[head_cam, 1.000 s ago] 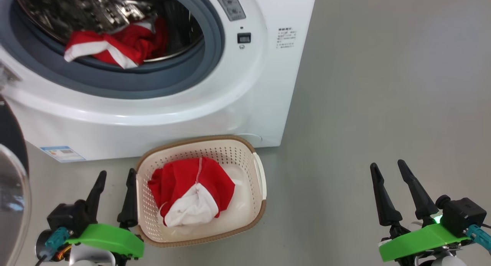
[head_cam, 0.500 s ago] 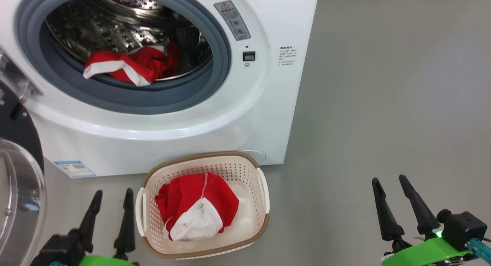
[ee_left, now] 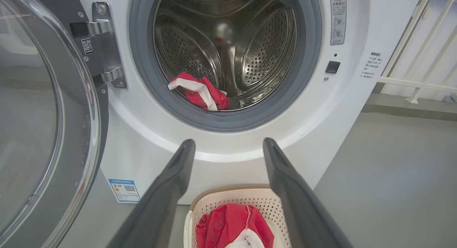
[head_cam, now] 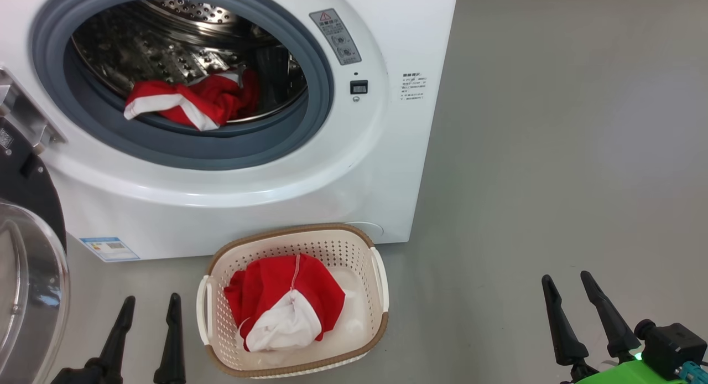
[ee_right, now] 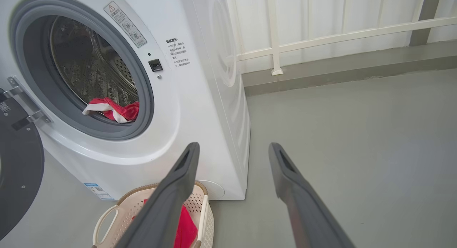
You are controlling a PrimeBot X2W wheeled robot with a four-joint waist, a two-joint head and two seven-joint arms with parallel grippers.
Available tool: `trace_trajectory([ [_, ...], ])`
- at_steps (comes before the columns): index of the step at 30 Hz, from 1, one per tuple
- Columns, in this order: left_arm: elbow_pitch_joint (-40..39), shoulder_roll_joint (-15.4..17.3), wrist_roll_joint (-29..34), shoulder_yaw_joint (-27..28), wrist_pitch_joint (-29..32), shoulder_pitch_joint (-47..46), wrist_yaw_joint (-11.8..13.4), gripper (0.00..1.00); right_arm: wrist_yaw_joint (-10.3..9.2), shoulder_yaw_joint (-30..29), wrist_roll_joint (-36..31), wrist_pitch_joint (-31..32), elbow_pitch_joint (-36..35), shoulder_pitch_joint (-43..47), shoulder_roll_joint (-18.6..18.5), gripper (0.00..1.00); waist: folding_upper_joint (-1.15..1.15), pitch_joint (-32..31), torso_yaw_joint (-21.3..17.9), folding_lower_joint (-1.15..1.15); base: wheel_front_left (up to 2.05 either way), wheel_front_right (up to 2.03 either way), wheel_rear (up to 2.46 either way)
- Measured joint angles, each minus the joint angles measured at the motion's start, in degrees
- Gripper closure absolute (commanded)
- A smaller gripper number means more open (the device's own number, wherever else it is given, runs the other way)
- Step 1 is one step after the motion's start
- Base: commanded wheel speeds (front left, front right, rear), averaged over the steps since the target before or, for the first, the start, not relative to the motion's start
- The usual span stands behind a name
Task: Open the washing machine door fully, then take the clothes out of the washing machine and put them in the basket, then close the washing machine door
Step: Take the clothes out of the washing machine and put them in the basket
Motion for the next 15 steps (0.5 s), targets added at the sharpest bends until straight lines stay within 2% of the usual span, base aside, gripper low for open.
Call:
trace_trajectory([
  [15, -0.7, -0.2, 0.9, -0.6, 0.0, -0.7, 0.0, 0.0, 0.0, 0.1, 0.0, 0.0, -0.3, -0.6, 0.3, 0.0, 0.0, 2.5, -0.6, 0.0, 0.0, 0.0, 0.0],
])
